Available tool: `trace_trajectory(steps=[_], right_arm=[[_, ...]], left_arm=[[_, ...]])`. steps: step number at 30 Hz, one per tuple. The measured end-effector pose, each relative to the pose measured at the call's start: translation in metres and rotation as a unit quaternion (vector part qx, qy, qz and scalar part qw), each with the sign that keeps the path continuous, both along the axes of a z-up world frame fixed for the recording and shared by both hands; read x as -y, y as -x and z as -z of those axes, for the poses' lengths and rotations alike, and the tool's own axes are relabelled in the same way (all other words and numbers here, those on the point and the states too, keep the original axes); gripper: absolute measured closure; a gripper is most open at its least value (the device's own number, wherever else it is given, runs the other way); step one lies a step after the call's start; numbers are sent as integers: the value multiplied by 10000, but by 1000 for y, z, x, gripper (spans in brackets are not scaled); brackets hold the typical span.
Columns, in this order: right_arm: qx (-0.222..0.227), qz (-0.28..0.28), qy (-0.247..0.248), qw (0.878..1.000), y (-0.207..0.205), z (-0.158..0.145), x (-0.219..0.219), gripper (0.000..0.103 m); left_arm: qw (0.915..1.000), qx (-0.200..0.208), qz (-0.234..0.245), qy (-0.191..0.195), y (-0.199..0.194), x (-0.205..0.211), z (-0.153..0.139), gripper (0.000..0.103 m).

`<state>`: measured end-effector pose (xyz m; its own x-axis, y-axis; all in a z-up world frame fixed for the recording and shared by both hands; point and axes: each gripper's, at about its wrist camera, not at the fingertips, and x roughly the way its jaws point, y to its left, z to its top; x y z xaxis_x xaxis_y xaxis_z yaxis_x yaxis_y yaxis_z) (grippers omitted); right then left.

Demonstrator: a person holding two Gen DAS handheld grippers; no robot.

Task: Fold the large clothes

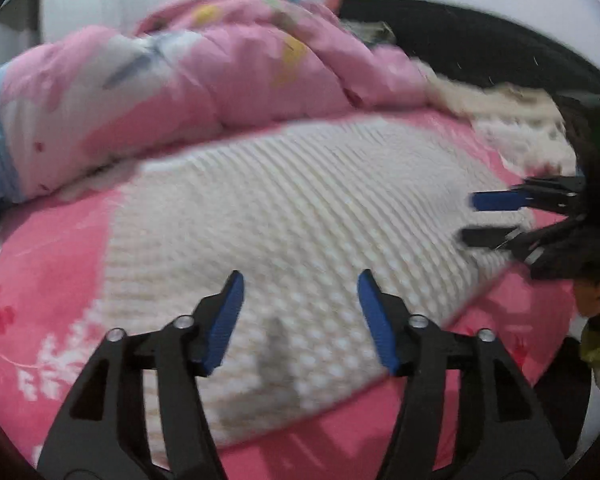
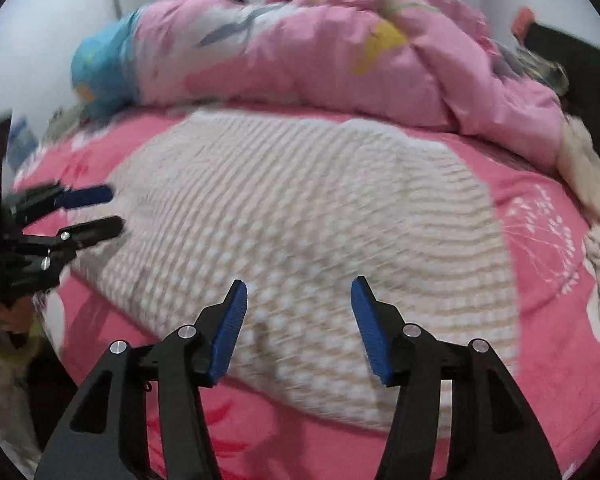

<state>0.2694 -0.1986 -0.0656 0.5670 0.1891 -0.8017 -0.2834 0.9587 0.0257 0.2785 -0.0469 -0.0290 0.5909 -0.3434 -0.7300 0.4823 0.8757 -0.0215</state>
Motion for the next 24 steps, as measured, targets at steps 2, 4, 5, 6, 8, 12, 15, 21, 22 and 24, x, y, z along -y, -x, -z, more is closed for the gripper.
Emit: trace_trajectory(steps=[2, 4, 5, 6, 8, 12, 15, 21, 22, 24], right_arm=[[36, 83, 29, 10000, -4, 29, 1, 47], [22, 184, -111, 9998, -2, 17, 3, 47], [30, 226, -103, 9997, -1, 10, 4, 47], [112, 254, -47, 9996, 3, 0, 4, 47], [344, 125, 14, 9993, 14, -12, -1, 47], [307, -114, 300, 9990, 12, 26, -18, 45], [231, -131, 30, 9996, 10, 17, -9, 45], [607, 447, -711, 9946, -34, -38, 25, 45], [605, 495, -808, 9937, -49, -39, 25, 45], [495, 568, -653, 9950, -75, -22, 17, 45]], left_arm=[[9989, -341, -66, -311, -8, 15, 35, 41], [9997, -150, -124, -175, -4, 10, 40, 41], [9997, -180, -157, -78, -4, 7, 33, 42], [9995, -251, -207, 52, -3, 3, 26, 42], [9991, -148, -182, 356, 2, -6, 13, 42], [9995, -280, -122, 22, 1, 2, 43, 37], [9999, -114, -117, 18, 5, 6, 41, 36], [9971, 217, -362, 631, -7, -13, -6, 36], [9963, 121, -434, 738, -24, -14, -8, 36], [9939, -182, -737, 799, -53, -11, 4, 36]])
